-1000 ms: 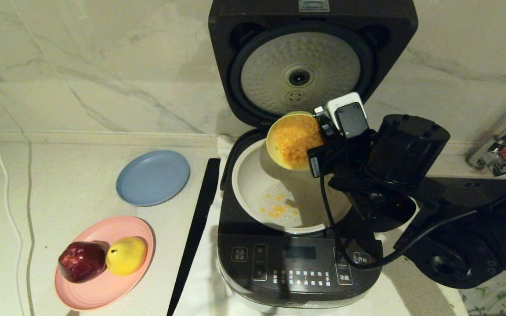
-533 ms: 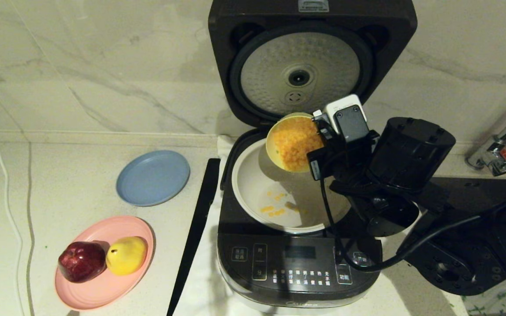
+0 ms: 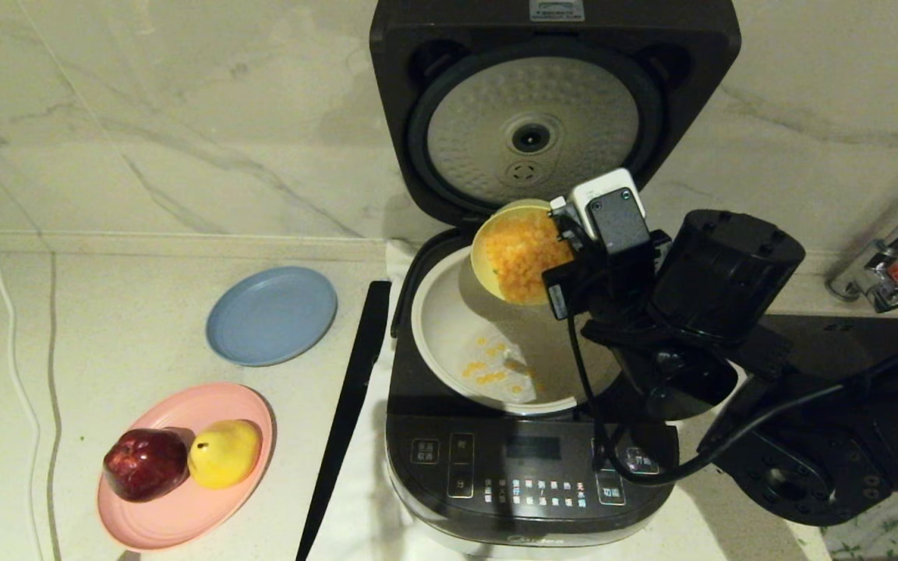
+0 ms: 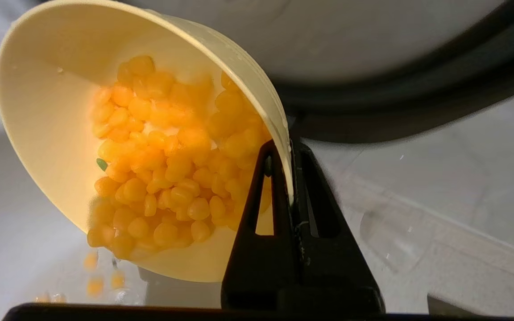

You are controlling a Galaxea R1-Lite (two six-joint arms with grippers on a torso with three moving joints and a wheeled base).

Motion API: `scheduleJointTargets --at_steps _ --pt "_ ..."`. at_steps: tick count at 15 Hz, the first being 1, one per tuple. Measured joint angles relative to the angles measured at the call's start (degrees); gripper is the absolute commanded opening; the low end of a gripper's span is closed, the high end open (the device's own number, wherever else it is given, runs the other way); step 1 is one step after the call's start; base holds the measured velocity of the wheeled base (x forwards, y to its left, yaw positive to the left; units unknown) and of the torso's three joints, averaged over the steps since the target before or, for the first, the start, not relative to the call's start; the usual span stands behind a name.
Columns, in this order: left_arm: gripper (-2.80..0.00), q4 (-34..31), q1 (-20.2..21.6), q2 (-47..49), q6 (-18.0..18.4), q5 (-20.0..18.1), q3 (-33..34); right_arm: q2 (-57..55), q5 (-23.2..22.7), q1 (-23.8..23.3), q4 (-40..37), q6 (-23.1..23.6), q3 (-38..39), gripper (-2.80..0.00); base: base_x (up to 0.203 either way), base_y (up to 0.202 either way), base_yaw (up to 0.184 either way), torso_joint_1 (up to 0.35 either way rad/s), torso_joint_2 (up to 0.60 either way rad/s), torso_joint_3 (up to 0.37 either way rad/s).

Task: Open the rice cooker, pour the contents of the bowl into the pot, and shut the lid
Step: Pour the water from the bowl into the rice cooker

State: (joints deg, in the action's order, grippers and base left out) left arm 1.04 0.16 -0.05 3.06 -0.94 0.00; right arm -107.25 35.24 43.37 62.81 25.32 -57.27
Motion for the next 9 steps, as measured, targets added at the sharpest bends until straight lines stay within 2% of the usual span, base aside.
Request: scheduleJointTargets --at_steps 3,9 --pt "-2.8 0.0 0.0 0.0 0.0 0.0 0.0 0.0 1.7 -0.2 3.0 -0.3 -1.7 -2.8 0.0 0.0 0.0 0.0 0.0 0.0" --pt "-2.8 0.0 0.0 0.0 0.0 0.0 0.0 -2.2 1.8 0.2 18.1 2.7 3.6 -2.8 0.0 0.0 0.0 0.0 0.0 0.0"
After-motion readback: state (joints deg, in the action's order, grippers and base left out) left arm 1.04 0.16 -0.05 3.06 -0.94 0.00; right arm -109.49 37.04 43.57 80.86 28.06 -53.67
